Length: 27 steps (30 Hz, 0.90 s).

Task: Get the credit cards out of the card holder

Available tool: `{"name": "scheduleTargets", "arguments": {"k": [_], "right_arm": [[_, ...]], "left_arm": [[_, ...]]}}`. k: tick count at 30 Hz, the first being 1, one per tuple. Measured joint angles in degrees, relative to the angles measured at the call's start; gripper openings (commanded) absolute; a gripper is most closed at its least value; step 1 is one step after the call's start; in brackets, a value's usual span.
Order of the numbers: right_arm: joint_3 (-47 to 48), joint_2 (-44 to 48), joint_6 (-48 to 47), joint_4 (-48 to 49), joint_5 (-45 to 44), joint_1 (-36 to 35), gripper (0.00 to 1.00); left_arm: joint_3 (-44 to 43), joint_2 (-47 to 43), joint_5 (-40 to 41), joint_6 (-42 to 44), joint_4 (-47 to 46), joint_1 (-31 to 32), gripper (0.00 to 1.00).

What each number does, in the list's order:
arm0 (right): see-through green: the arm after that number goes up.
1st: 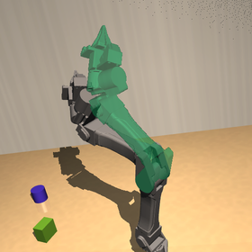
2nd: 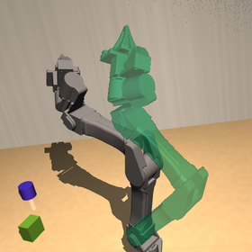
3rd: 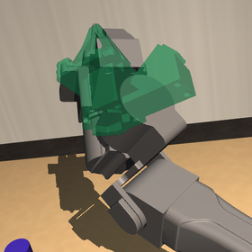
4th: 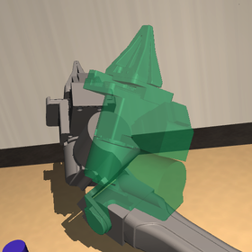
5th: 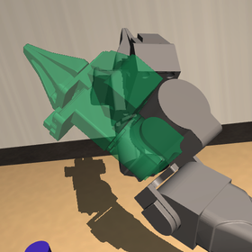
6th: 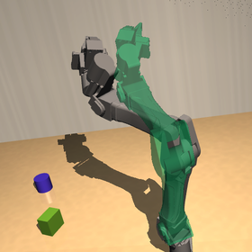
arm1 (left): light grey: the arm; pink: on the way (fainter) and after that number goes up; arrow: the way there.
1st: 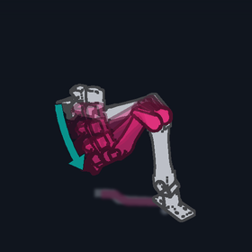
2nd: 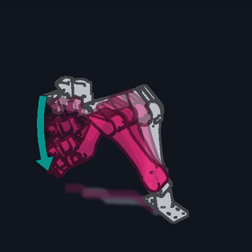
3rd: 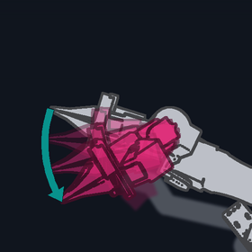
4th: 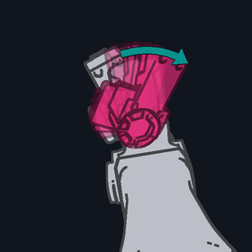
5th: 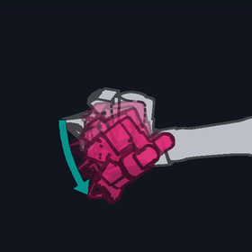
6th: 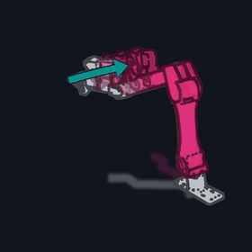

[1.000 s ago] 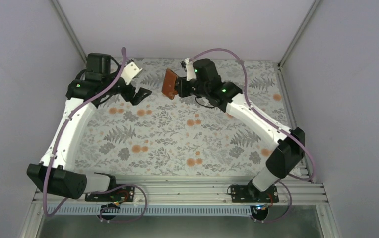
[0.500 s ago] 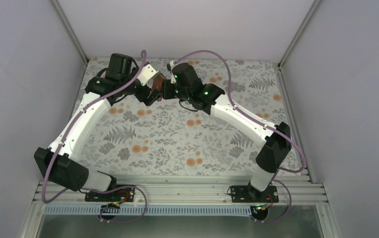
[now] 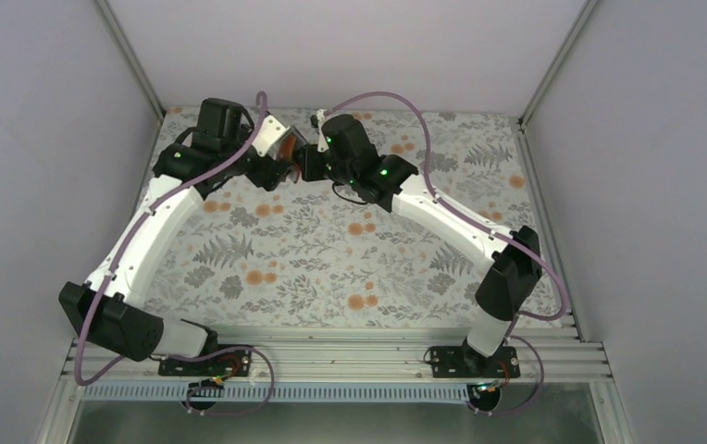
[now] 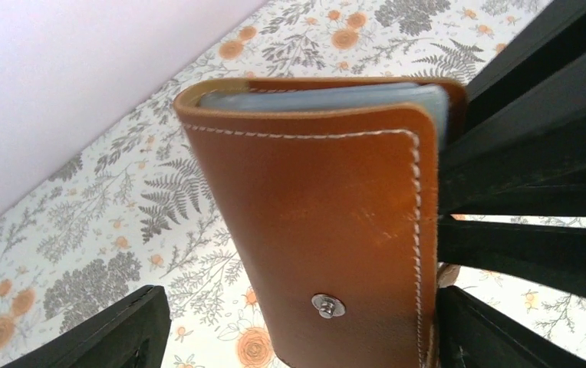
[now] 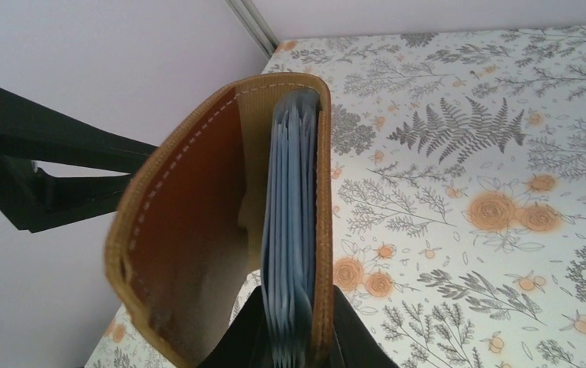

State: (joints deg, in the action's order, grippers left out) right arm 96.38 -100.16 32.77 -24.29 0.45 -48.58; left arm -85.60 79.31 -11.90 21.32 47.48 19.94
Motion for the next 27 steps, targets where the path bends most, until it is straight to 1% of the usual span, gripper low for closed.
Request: {"name": "scheduleTargets", "arguments": {"k": [8,10,15,18,27], "right_arm": [[0.0,0.0,-0.8,3.0,2.4,0.0,0.04],[0.0,0.0,-1.2,3.5,3.2,0.0,0.04],[0.0,0.0,-2.3,4.9,6.0,0.1,0.04],[0.0,0.3,-2.8,5.0,7.2,0.1,0.04],[0.0,0.4,-3.5,4.9,8.3,0.3,0.04]], "left_arm": [[-0.9,-0.6,-5.8,-1.0,1.3,-5.7,0.89],[-0.9,-1.0,-8.6,-1.0,1.8,-7.4,0.9],[-0.9,-2.1,-15.0,-0.5,3.2,-11.1,0.96],[-0.9,-2.4,-16.9,-0.3,3.8,-12.1,1.0],[-2.3,-2.1,-18.0,-1.0,4.5,-12.7,1.0]]}}
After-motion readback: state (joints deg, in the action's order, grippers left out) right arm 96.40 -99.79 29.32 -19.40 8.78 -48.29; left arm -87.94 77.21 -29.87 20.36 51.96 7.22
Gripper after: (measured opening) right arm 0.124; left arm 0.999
